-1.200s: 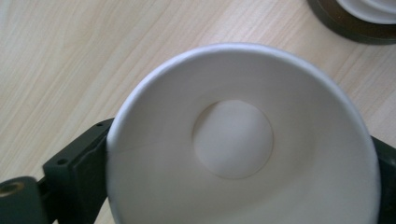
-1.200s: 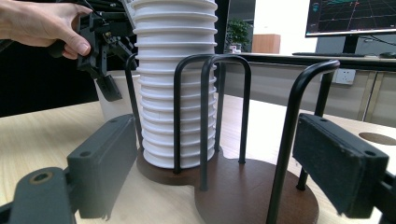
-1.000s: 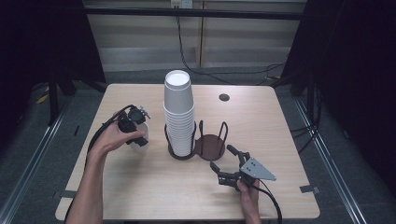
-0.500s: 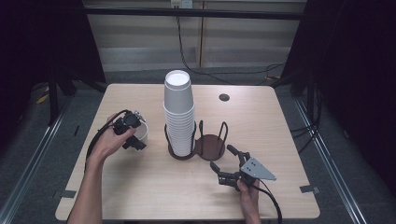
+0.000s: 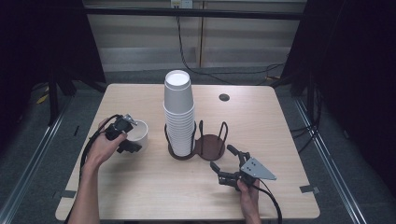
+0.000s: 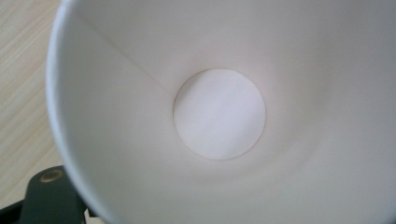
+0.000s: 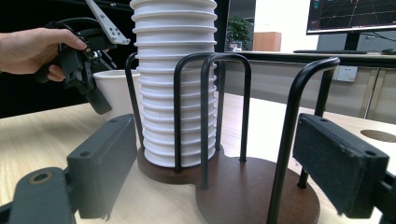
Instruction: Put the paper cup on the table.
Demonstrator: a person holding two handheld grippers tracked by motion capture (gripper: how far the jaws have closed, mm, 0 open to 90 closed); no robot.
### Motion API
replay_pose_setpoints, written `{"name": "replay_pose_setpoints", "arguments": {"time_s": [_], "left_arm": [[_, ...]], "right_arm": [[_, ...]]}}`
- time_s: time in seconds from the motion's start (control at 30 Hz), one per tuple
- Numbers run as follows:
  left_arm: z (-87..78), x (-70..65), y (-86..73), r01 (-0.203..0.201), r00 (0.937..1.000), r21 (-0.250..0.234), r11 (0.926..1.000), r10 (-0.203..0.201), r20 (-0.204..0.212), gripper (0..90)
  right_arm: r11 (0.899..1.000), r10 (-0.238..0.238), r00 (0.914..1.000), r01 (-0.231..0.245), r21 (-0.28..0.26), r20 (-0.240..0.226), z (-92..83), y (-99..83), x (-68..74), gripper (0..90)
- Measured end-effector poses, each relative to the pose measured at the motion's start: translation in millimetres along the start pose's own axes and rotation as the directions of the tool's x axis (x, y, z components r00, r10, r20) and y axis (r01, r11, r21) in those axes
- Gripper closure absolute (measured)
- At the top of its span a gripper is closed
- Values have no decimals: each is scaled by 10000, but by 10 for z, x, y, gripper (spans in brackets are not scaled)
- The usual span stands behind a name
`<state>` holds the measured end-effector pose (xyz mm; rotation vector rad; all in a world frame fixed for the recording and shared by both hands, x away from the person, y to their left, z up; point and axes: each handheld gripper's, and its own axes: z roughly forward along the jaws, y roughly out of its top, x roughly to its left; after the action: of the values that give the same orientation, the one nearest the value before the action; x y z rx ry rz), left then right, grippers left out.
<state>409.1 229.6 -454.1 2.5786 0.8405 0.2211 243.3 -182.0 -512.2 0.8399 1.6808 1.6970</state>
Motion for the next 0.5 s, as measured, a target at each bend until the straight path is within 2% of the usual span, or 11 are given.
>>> {"name": "replay_pose_setpoints", "arguments": {"time_s": [0.07,0.17,0.23,0.27,0.3,0.37,0.43,0.5], "left_arm": [[4,-18,-47,235,9996,-214,9995,-232,140,166],[-14,-25,-91,187,9998,-325,9993,-187,0,167],[-47,-27,-122,318,9995,-546,9980,-312,107,166],[-66,-20,-133,379,9988,-664,9971,-358,328,168],[-90,-14,-143,325,9993,-636,9974,-313,207,167],[-153,-38,-183,449,9989,-942,9945,-457,-61,161],[-182,-40,-215,501,9985,-1130,9923,-475,256,164],[-207,-43,-254,673,9976,-1444,9872,-644,243,166]], "right_arm": [[10000,-1,10000,1,1,5,0,0,0,132],[10000,2,10000,-2,0,5,0,0,0,132],[10000,-7,10000,7,-3,11,0,0,1,132],[10000,-3,10000,3,-2,11,-1,0,1,132],[10000,-2,10000,2,-2,13,-1,0,1,132],[10000,-7,10000,7,-3,14,-1,0,1,132],[10000,-3,10000,3,-1,14,-1,0,1,132],[10000,-7,10000,7,-5,14,-1,0,1,132]]}}
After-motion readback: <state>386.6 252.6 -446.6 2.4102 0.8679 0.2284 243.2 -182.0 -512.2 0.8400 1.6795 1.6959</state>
